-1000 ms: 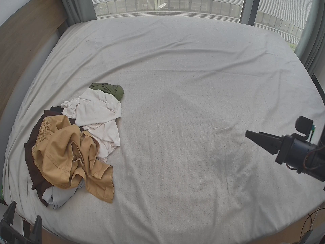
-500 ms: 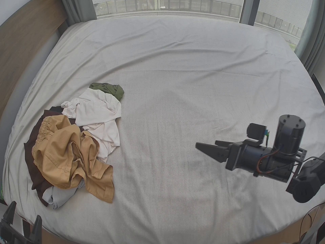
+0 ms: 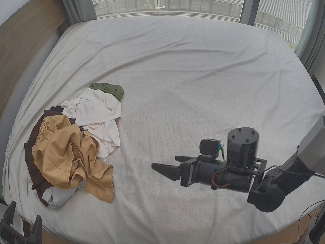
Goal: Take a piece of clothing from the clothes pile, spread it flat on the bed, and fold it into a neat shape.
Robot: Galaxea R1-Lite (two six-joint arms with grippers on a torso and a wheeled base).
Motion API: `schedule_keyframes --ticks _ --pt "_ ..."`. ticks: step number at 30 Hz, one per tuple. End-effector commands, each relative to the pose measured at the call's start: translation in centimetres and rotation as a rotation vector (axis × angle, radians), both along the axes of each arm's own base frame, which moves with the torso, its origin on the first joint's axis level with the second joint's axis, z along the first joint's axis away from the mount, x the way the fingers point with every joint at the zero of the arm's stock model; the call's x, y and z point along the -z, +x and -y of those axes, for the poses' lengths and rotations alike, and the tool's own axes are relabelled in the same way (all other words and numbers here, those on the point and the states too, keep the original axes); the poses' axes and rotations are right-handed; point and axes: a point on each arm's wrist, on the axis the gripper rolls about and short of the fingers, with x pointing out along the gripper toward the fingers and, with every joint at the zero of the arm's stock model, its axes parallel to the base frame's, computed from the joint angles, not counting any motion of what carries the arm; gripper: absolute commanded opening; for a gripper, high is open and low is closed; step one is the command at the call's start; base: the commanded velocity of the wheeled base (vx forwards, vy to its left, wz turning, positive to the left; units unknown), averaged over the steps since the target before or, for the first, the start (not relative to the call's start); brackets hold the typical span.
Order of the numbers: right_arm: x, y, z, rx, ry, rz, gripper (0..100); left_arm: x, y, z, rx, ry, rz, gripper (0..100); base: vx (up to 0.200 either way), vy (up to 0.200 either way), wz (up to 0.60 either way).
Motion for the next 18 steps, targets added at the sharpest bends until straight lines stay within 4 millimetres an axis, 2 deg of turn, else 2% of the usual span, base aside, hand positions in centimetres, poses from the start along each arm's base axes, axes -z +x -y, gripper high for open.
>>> schedule_keyframes --ticks 1,18 --pt "1.9 0.2 -2.0 -0.036 -0.024 -0.023 100 0.5 0.0 0.0 0.000 0.000 -0.001 100 0.000 0.000 0.00" --pt "5.3 0.4 -8.2 -0.135 -0.040 -0.068 100 0.5 0.0 0.0 0.000 0.000 -0.001 100 0.000 0.000 0.00"
